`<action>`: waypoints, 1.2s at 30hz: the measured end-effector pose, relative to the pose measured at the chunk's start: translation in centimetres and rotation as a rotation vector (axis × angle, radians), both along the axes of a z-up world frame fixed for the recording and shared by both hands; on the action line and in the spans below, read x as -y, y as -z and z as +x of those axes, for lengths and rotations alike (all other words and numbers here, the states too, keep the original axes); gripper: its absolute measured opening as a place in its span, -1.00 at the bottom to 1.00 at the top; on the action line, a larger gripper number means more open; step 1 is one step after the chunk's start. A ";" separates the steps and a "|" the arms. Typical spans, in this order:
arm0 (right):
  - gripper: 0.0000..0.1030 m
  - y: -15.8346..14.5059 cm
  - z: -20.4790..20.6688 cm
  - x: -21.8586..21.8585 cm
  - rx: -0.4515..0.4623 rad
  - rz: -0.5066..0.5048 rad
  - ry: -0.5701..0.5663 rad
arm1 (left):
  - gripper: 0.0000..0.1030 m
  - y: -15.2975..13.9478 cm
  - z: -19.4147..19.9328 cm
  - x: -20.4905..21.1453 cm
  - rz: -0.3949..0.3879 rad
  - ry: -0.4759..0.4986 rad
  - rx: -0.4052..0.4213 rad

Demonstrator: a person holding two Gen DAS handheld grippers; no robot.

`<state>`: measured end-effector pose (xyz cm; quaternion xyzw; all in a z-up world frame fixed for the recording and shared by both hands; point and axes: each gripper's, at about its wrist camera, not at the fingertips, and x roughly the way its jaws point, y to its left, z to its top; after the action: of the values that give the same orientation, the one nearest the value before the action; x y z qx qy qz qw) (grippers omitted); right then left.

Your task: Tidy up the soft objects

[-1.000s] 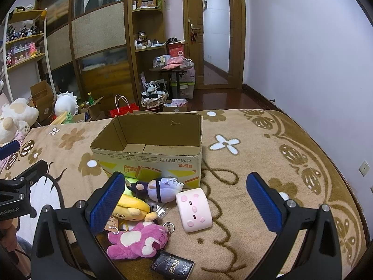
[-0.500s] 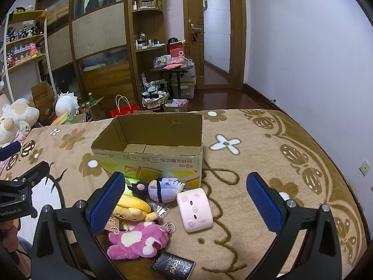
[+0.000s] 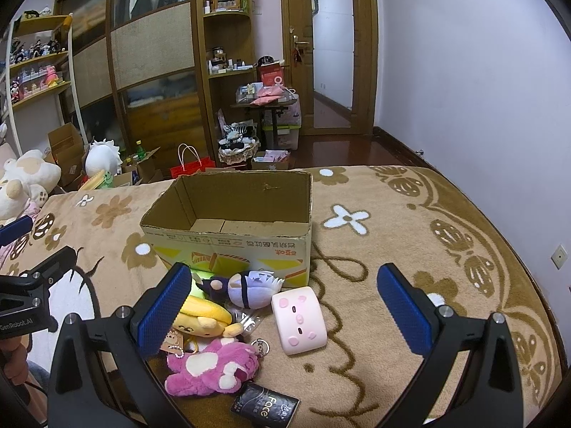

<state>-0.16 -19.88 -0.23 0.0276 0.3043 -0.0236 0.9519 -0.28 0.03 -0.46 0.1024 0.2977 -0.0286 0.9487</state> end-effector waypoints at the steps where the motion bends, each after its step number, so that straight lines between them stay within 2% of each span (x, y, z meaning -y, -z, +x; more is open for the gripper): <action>1: 1.00 0.1 0.1 0.1 0.000 0.000 0.000 | 1.00 0.0 0.0 0.0 0.001 0.000 0.000; 19: 1.00 0.2 0.2 0.1 -0.002 0.002 0.000 | 1.00 1.1 -0.3 -0.5 0.011 -0.003 -0.028; 22: 1.00 0.2 0.0 0.2 -0.010 -0.005 0.010 | 1.00 1.9 0.4 -0.3 0.037 -0.008 -0.072; 26: 1.00 0.5 0.5 0.3 -0.060 0.020 0.033 | 1.00 2.9 1.7 -0.2 0.031 -0.002 -0.151; 28: 1.00 2.4 1.3 0.2 -0.080 0.033 0.039 | 1.00 3.4 2.2 -0.3 0.027 -0.008 -0.182; 36: 1.00 3.7 2.9 1.5 -0.151 0.086 0.054 | 1.00 5.7 5.2 -1.2 -0.011 -0.055 -0.334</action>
<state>2.77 -21.34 -3.98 0.0747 0.3750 -0.0384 0.9232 4.92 1.28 -6.13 0.0827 0.4538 -0.0210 0.8870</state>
